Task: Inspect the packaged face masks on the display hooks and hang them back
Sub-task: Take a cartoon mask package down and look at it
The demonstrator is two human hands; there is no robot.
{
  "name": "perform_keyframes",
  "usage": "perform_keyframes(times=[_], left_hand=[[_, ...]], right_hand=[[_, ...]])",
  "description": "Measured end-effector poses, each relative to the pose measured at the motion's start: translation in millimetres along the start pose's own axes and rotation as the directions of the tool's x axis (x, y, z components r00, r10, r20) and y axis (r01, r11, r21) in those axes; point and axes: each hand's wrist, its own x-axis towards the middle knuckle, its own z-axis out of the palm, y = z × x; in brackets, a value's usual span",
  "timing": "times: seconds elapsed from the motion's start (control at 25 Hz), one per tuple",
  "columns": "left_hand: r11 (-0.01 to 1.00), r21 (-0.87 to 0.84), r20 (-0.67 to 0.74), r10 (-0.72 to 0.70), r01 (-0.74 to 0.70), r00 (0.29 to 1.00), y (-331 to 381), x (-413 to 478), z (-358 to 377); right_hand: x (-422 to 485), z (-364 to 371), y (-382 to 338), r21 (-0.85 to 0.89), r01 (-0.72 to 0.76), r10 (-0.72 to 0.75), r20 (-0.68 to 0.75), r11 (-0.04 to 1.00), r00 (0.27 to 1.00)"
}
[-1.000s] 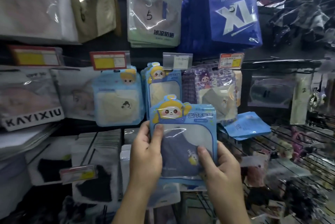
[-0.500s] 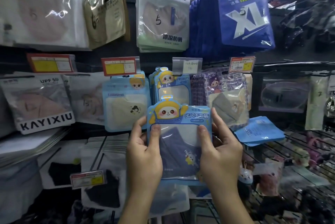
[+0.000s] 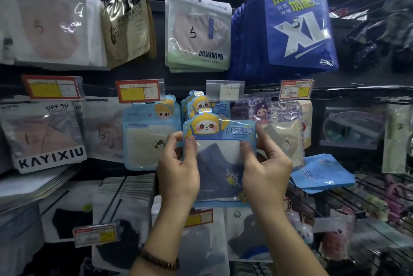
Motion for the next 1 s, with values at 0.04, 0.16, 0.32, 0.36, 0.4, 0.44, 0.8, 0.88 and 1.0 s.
perform_keyframes(times=[0.04, 0.16, 0.32, 0.36, 0.4, 0.44, 0.8, 0.88, 1.0], left_hand=[[1.000, 0.019, -0.015, -0.005, 0.005, 1.000, 0.3, 8.1, 2.7], [0.998, 0.069, -0.055, 0.009, -0.006, 0.998, 5.2, 27.3, 7.1], [0.994, 0.088, -0.055, 0.068, -0.063, 0.996, 15.5, 37.8, 10.6], [0.993, 0.100, -0.051, 0.074, -0.068, 0.996, 17.9, 39.9, 11.4], [0.991, 0.116, -0.046, 0.073, -0.067, 0.996, 20.6, 42.3, 12.5], [0.990, 0.125, -0.040, 0.066, -0.061, 0.997, 23.2, 44.5, 13.6], [0.982, 0.191, -0.015, 0.013, -0.010, 1.000, 24.8, 54.9, 14.1], [0.971, 0.240, -0.007, 0.009, -0.007, 1.000, 23.8, 57.0, 13.5], [0.949, 0.313, -0.011, 0.029, -0.024, 1.000, 23.7, 64.0, 15.7]], right_hand=[[7.6, 3.9, -1.6, -0.013, 0.007, -0.007, 0.012, 1.000, 1.000], [24.4, 13.9, -6.7, -0.034, 0.045, -0.044, 0.024, 0.998, 0.999], [37.9, 19.7, -5.2, -0.035, 0.083, -0.082, 0.007, 0.996, 0.997], [41.1, 19.7, -4.8, -0.036, 0.071, -0.072, -0.003, 0.997, 0.997], [44.2, 18.6, -5.3, -0.030, 0.059, -0.059, -0.006, 0.998, 0.998], [47.3, 17.8, -6.3, -0.033, 0.050, -0.050, -0.003, 0.998, 0.999], [59.0, 15.1, -10.9, -0.181, 0.014, 0.002, 0.090, 0.983, 0.996], [58.5, 15.3, -16.1, -0.275, 0.041, -0.004, 0.133, 0.960, 0.991], [60.0, 21.6, -16.4, -0.485, 0.136, -0.005, 0.262, 0.864, 0.965]])
